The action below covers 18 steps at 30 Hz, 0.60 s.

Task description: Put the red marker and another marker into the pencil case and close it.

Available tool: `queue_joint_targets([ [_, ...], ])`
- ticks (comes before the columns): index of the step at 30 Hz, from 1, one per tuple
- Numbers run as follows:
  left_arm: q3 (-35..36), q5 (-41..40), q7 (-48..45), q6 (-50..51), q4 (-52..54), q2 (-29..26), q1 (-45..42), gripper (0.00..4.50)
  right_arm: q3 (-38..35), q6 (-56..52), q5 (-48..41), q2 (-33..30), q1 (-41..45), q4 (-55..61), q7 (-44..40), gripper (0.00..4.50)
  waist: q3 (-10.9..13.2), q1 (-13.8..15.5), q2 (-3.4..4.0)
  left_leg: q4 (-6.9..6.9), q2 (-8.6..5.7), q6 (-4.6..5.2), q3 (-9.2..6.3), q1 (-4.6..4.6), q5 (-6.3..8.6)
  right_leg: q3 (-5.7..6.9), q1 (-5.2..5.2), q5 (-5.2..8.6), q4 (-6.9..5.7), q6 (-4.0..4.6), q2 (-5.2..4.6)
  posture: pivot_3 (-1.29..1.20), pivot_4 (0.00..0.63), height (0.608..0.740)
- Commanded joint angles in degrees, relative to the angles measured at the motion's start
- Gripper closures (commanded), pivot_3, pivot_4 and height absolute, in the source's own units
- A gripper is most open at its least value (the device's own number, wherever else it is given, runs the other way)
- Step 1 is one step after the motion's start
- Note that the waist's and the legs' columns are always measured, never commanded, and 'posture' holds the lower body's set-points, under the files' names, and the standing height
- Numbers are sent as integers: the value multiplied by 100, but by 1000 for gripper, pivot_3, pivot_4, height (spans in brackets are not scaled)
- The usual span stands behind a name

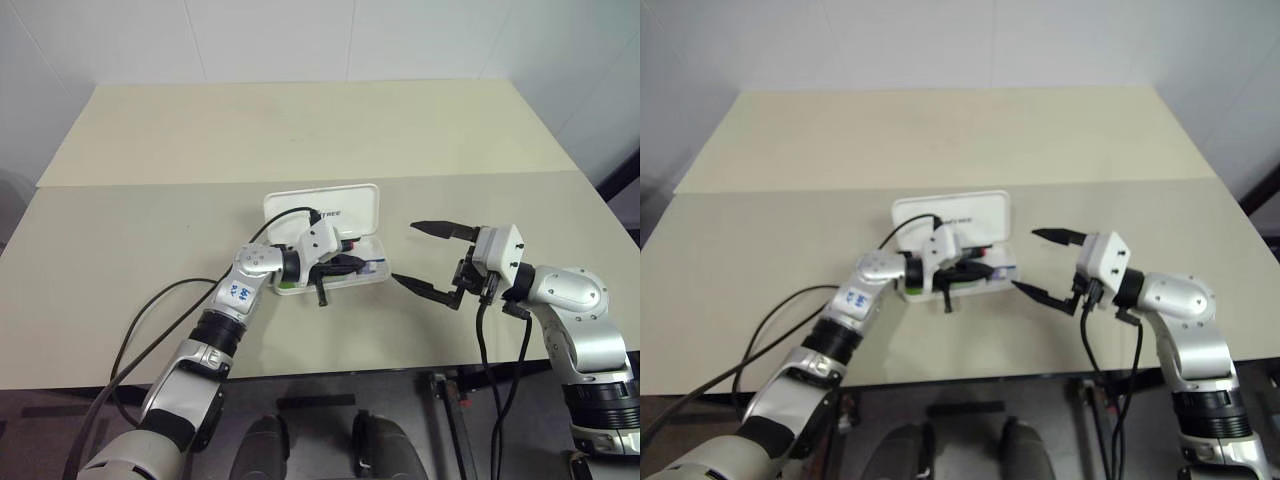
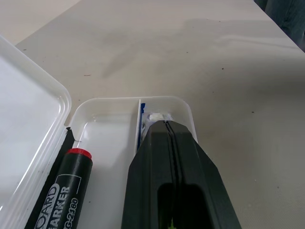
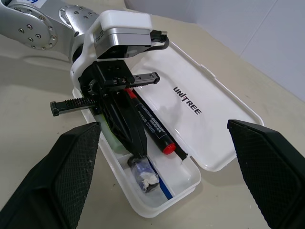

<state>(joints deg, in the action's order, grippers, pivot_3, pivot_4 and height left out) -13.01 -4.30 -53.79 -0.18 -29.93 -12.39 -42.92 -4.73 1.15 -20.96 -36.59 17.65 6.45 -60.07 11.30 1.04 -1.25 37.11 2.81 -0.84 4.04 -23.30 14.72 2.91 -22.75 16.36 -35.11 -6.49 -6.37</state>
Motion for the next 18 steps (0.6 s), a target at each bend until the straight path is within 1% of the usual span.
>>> queue_joint_targets([
  [1,96,-42,-4,-81,308,-93,37,4475,-77,44,-134,33,43,171,65,0,0,6,0,0,0,0,0,0,0,0,0,0,0,0,0,0,150,740],
  [7,250,-157,20,41,801,-238,210,4475,-1,78,-96,129,110,68,35,0,0,19,0,0,0,0,0,0,0,0,0,0,0,0,0,0,150,740],
  [9,414,-341,-32,200,1255,-386,358,4475,27,80,-108,184,117,47,32,0,0,18,0,0,0,0,0,0,0,0,0,0,0,0,0,0,150,740],
  [14,824,-913,-242,512,2327,-821,875,4475,85,116,-85,259,84,-29,-4,0,0,-1,1,-3,2,0,-1,0,0,0,0,0,1,0,1,0,150,740],
  [18,1301,-1143,-240,624,2823,-1402,1545,4475,115,158,-83,276,124,-139,-48,0,0,-59,1,-4,3,0,-2,3,0,-2,2,0,0,1,0,0,150,740],
])
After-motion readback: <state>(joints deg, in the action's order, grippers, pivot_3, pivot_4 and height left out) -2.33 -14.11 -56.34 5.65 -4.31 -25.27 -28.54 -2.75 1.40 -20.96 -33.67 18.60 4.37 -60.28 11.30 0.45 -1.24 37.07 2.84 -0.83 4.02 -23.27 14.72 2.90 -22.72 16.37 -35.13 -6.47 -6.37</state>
